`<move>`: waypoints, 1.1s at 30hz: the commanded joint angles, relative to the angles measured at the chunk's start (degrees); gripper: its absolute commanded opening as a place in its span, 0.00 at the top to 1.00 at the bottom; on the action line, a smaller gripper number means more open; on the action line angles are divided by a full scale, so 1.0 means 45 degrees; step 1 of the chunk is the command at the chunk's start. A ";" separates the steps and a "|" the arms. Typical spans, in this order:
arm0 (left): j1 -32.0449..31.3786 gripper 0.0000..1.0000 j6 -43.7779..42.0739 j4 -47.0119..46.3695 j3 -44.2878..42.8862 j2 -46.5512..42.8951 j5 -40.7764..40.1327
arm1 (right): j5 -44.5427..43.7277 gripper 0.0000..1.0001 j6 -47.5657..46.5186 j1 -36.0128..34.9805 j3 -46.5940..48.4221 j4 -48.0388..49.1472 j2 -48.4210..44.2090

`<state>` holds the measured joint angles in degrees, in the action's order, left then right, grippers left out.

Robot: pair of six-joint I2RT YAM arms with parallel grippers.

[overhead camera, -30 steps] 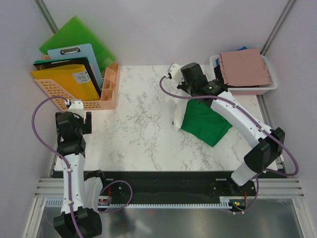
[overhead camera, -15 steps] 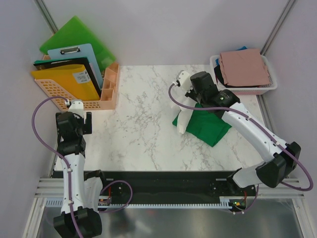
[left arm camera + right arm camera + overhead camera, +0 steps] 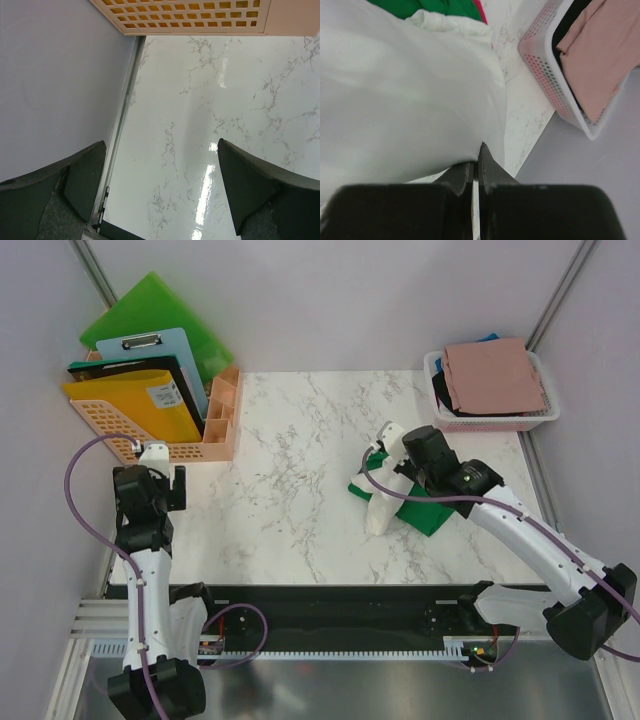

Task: Fold and stack the t-shirts
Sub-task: Neatly place the folded tshirt to the corner

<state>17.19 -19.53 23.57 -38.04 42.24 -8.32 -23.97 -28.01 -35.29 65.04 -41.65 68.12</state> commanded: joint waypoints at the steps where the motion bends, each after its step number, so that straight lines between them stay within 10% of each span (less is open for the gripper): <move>1: 0.0067 0.00 0.0297 -0.0258 -0.0003 -0.0070 0.0305 | 0.0032 1.00 0.0521 0.0010 -0.1031 0.0153 -0.0800; 33: 0.0067 0.00 0.0258 -0.0160 -0.0042 0.0243 0.0832 | 0.0130 0.99 0.1166 -0.0010 -0.4197 -0.0861 -0.2987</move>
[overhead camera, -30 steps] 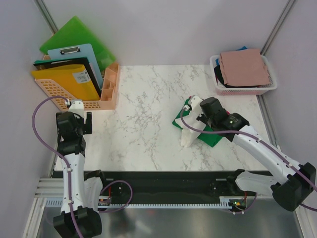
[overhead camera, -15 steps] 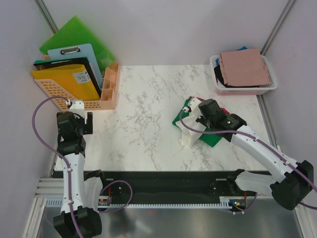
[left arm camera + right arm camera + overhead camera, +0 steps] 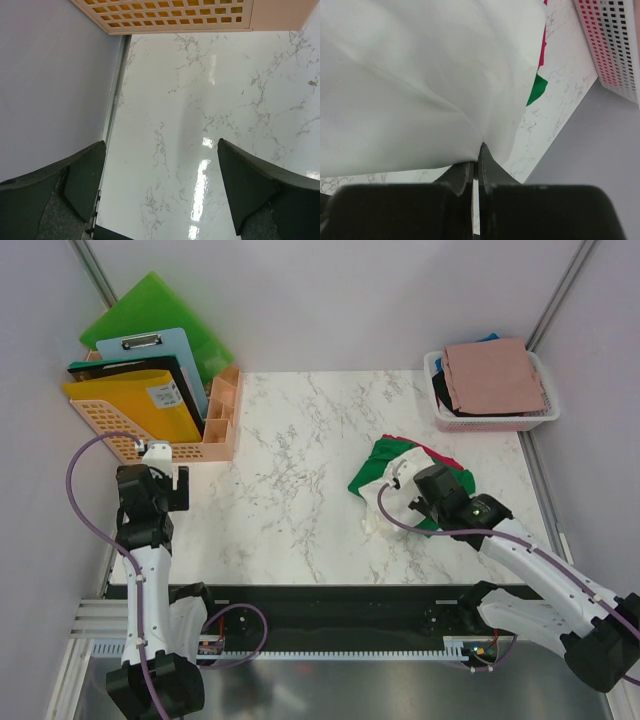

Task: Fold and stack the t-shirts
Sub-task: Neatly place the folded tshirt to the corner

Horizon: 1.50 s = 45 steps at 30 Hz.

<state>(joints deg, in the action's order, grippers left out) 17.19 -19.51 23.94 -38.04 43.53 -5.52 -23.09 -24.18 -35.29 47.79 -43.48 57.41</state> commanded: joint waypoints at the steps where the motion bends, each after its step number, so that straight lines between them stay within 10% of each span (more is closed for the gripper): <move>1: 0.0067 0.00 0.0272 -0.0223 -0.0023 -0.0063 0.0211 | -0.0044 0.99 0.0335 0.0010 -0.0675 -0.0628 -0.0783; 5: 0.0047 0.00 0.0253 -0.0243 -0.0003 -0.0044 0.0269 | -0.0007 0.98 0.0102 0.0302 -0.0756 -0.1039 -0.1330; 8: 0.0047 0.00 0.0253 -0.0243 -0.0023 0.0034 0.0289 | 0.0171 0.57 -0.0308 0.0342 -0.0854 -0.1235 -0.1720; 9: 0.0066 0.00 0.0272 -0.0243 -0.0023 0.0053 0.0289 | 0.0132 0.23 -0.0406 0.0342 -0.0874 -0.1255 -0.1857; 11: 0.0067 0.00 0.0253 -0.0243 -0.0003 0.0015 0.0289 | 0.0151 0.02 -0.0407 0.0342 -0.0816 -0.1313 -0.2169; 25: 0.0067 0.00 -0.0078 0.0010 -0.0120 0.0034 0.0757 | -0.0845 0.02 -0.1032 0.0400 0.0100 -0.3204 -0.3614; 29: -0.0030 0.00 -0.0956 0.1002 -0.0509 0.0209 0.3792 | -0.0651 0.02 -0.0934 0.0556 0.0240 -0.3501 -0.4007; 39: -0.7836 0.00 -0.1039 0.4906 -0.6494 0.5359 0.2882 | -0.1781 0.02 -0.0642 0.1453 -0.0795 -0.0499 -0.2760; 45: -0.8116 0.00 0.0760 0.5812 -0.8889 0.8841 0.7435 | 0.0278 0.02 0.0530 0.3718 0.0661 0.0605 -0.0377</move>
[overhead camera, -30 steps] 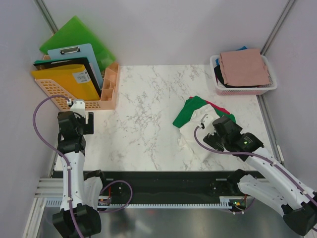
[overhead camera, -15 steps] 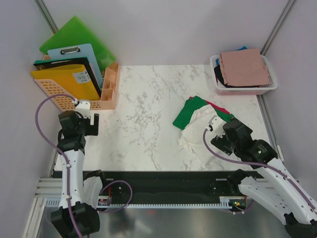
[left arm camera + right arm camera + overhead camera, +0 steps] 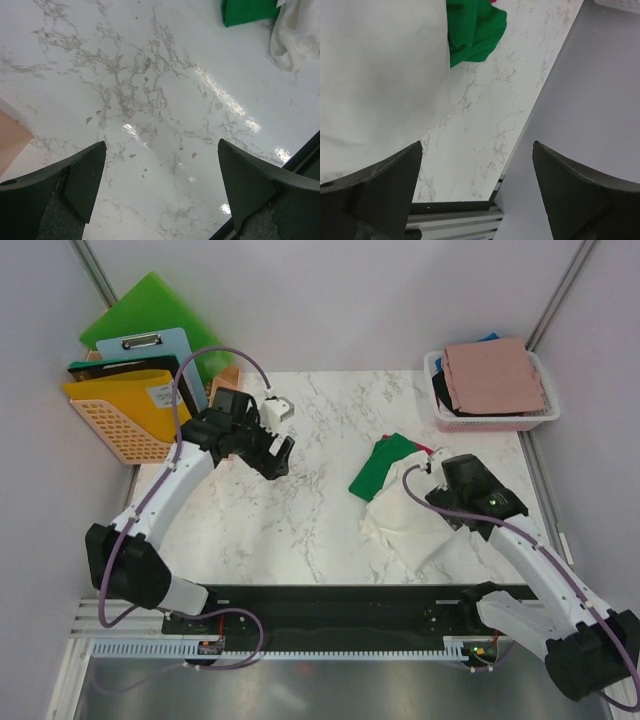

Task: Fold and stack the t-shirts
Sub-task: Neatly place the folded tshirt to the corner

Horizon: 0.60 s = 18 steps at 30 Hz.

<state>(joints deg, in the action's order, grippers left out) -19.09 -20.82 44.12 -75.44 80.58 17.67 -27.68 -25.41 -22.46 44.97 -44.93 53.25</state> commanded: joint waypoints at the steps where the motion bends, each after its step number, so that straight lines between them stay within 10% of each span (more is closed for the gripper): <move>1: -0.0054 0.00 0.1188 0.1329 -0.0560 0.0803 0.2265 | 0.2081 0.02 0.1015 0.0889 0.1740 0.0747 0.1206; 4: 0.0004 0.00 0.1383 0.0803 -0.0035 0.1020 0.0379 | 0.4548 0.02 0.1679 0.0559 0.3499 -0.0152 0.2573; 18: 0.1411 0.00 0.1541 -0.0233 0.1842 -0.0211 -0.1622 | 0.4823 0.04 0.3966 -0.4109 0.4443 0.1388 0.5996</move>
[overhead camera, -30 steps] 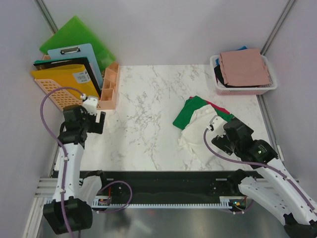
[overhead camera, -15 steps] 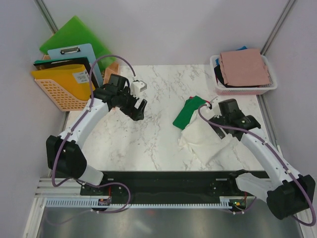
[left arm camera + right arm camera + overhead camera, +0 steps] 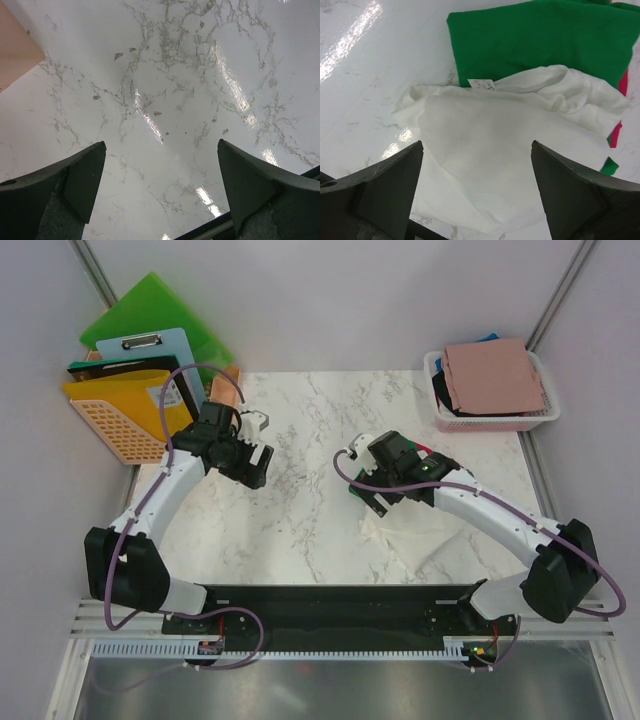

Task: Fold and stack the t-shirts
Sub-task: Neatly place the folded tshirt to the corner

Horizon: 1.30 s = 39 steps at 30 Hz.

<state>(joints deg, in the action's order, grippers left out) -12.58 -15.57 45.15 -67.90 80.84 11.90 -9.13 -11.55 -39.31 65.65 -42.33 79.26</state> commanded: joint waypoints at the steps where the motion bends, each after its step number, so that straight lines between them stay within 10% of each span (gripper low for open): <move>1: -0.0017 0.00 0.0394 -0.0462 0.0109 -0.0269 -0.0359 | 0.0680 0.04 0.0965 -0.0540 -0.0290 0.0909 0.0314; 27: 0.0100 0.00 0.0218 -0.0345 0.0186 -0.0796 -0.0653 | -0.1487 0.10 0.0029 -0.2046 -0.0702 0.2414 0.2250; 36: 0.0100 0.00 0.0179 -0.0325 0.0089 -0.0952 -0.0672 | -0.1723 0.29 -0.0050 -0.1948 -0.0994 0.2530 0.2464; 39: 0.0100 0.00 0.0160 -0.0325 0.0089 -0.0991 -0.0808 | -0.1547 0.50 -0.0089 -0.1948 -0.1189 0.2492 0.2542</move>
<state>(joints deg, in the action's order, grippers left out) -12.45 -15.46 44.66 -67.29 78.22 9.06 -15.57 -11.90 -48.21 61.21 -32.53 90.19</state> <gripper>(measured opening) 0.997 0.545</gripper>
